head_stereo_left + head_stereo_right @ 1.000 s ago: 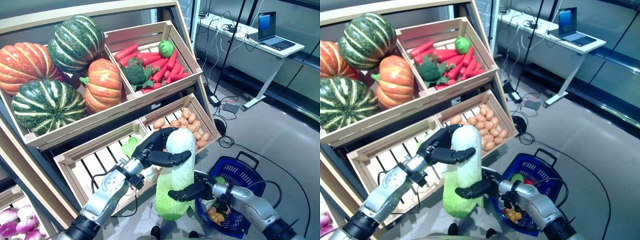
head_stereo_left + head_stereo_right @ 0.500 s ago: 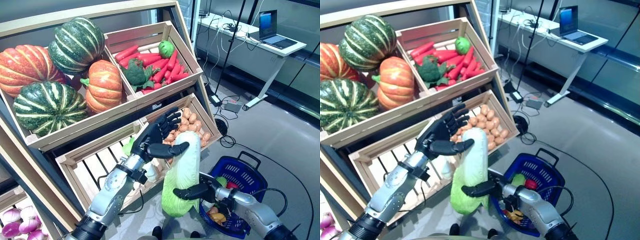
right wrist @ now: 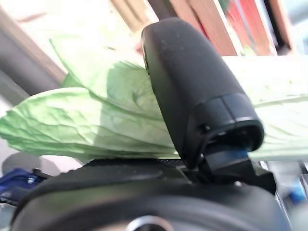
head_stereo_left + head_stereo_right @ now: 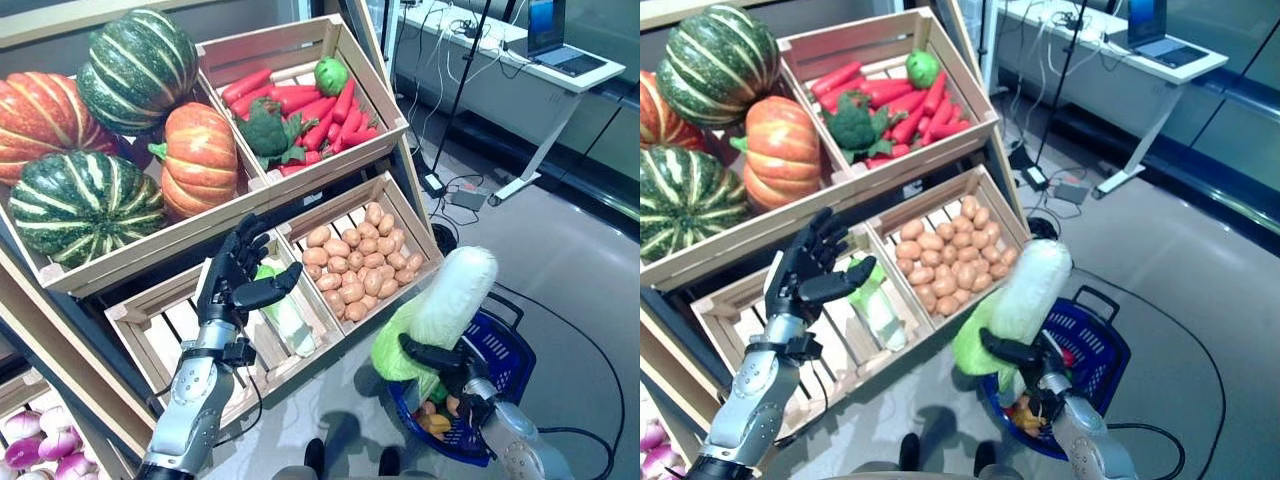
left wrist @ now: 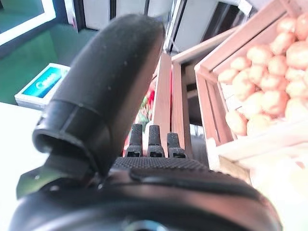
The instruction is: Put vegetables into the basket
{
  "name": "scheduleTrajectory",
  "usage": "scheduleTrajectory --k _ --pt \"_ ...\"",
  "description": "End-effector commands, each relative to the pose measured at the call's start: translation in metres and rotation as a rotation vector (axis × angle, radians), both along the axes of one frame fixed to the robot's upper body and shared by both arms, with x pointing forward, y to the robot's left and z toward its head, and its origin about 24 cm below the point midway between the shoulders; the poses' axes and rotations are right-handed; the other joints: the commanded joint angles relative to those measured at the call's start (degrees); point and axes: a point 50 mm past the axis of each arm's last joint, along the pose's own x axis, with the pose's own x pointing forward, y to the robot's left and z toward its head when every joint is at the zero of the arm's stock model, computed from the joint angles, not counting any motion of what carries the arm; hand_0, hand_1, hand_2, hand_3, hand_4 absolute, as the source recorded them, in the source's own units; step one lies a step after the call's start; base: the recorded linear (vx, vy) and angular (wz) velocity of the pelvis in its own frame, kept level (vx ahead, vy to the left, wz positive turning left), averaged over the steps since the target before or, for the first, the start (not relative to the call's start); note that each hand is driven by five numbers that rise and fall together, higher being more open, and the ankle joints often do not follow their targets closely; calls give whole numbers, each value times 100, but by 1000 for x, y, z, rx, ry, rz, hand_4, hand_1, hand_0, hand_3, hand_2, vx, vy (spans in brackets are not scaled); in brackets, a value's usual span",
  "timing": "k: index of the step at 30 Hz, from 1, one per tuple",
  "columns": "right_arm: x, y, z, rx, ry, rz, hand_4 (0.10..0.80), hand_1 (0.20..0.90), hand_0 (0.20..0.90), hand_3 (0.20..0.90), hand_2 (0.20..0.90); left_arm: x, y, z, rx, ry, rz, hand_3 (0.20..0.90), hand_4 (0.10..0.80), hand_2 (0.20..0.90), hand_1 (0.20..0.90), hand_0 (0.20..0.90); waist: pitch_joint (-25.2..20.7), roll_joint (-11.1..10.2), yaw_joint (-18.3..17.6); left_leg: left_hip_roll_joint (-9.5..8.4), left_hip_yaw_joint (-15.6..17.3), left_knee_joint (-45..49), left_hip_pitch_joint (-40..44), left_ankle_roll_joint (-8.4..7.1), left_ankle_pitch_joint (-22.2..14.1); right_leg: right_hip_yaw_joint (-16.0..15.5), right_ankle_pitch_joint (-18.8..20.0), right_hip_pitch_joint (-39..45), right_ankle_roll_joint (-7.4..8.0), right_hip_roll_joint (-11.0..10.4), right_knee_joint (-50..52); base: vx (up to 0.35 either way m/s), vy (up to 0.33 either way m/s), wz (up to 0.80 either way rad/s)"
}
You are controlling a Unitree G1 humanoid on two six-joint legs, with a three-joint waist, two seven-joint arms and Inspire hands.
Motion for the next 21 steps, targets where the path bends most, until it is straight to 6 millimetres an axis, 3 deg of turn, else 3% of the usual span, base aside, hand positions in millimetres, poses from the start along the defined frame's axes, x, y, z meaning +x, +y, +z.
scheduleTrajectory --k 1,13,16,21 --pt "46 -15 69 79 -364 -274 400 300 300 300 300 19 5 61 27 -348 81 900 800 900 900 900 390 -123 -59 26 -27 31 71 -191 -591 210 -49 -28 202 -172 49 -201 -44 0" --pt "58 -32 83 205 -423 -607 400 300 300 300 300 28 0 74 -23 -420 158 900 800 900 900 900 1187 -22 3 103 -76 32 -588 -237 -291 81 18 -605 37 -37 211 -143 -39 2" --pt "61 -37 86 230 -440 -641 400 300 300 300 300 31 -2 76 -47 -429 160 900 800 900 900 900 1449 -13 62 61 -78 271 -832 -259 -260 -32 -68 -811 -28 -28 511 -153 -21 4" --pt "66 -45 94 233 -477 -679 400 300 300 300 300 32 -11 84 -53 -489 126 900 800 900 900 900 1928 -31 133 -136 -144 1516 -1726 -272 -457 -216 -301 -1464 -154 -117 1433 -169 6 10"
